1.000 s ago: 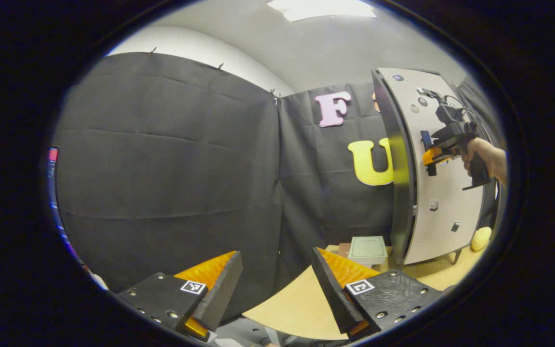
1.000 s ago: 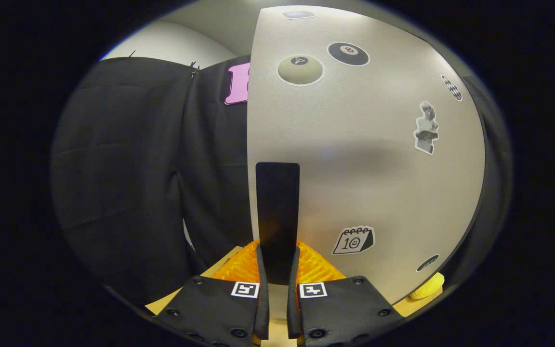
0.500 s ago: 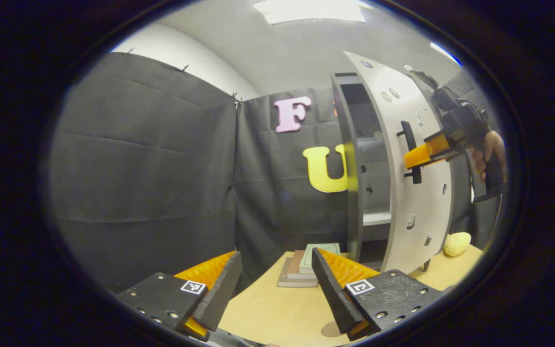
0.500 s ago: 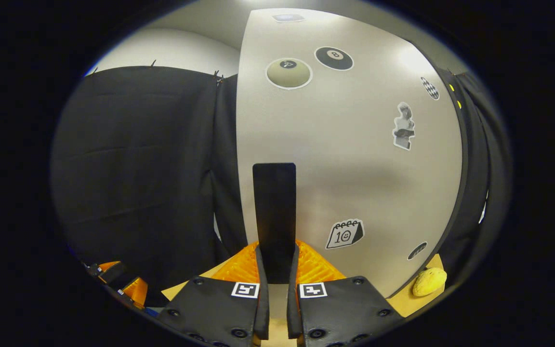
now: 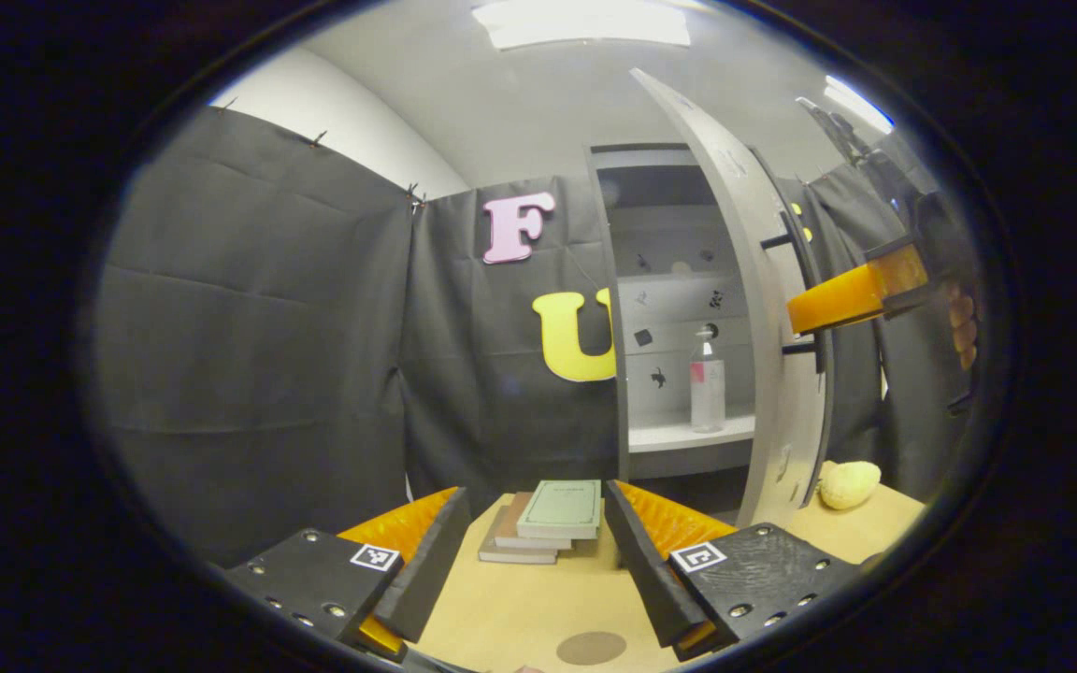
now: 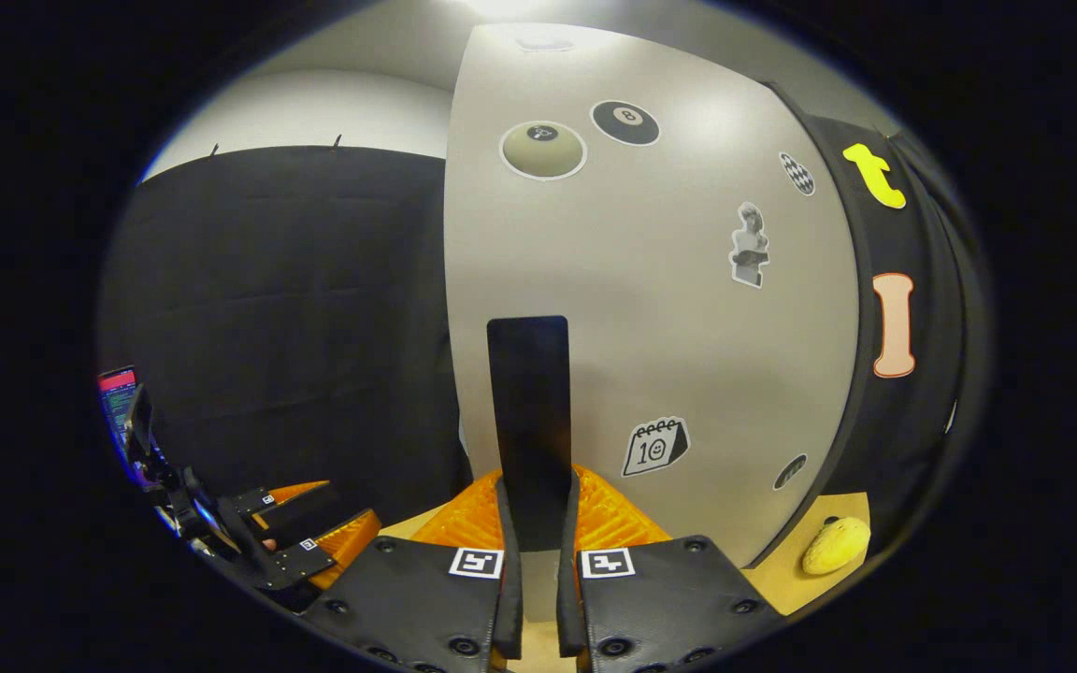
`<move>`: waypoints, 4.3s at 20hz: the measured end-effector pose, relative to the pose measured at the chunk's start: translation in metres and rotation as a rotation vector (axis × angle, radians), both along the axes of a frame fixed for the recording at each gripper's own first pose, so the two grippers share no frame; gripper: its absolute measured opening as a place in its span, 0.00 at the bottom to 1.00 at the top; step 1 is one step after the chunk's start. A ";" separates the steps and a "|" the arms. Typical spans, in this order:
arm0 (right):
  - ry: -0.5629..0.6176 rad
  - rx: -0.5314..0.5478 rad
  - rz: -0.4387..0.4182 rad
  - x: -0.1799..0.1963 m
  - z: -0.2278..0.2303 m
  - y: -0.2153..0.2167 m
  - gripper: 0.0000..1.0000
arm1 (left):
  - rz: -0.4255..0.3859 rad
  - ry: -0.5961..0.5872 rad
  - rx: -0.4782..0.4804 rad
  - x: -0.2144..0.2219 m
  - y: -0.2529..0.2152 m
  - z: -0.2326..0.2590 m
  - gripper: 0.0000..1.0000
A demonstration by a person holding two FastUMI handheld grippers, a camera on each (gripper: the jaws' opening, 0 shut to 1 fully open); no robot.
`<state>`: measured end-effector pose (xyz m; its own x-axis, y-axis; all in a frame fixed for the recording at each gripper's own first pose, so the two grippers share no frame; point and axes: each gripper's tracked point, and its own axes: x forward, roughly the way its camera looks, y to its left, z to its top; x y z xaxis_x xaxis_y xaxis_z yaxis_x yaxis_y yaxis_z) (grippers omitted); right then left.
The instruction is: Open the cabinet door with the right hand, grasp the bottle in the cabinet with the left hand and place it on the coaster, then close the cabinet door with the right hand.
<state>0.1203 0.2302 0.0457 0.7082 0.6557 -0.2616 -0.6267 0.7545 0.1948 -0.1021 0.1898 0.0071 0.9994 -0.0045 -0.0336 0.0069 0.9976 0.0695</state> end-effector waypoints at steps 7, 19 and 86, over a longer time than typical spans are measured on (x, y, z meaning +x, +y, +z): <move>-0.020 -0.004 0.028 -0.006 -0.001 -0.019 0.16 | -0.070 0.000 -0.008 0.000 -0.017 0.001 0.87; -0.037 0.000 -0.035 -0.008 0.003 -0.055 0.16 | -0.170 0.003 -0.017 0.008 -0.113 0.004 0.87; 0.071 -0.197 -0.924 0.071 -0.097 -0.255 0.98 | -0.457 0.141 -0.069 0.333 -0.246 -0.016 0.77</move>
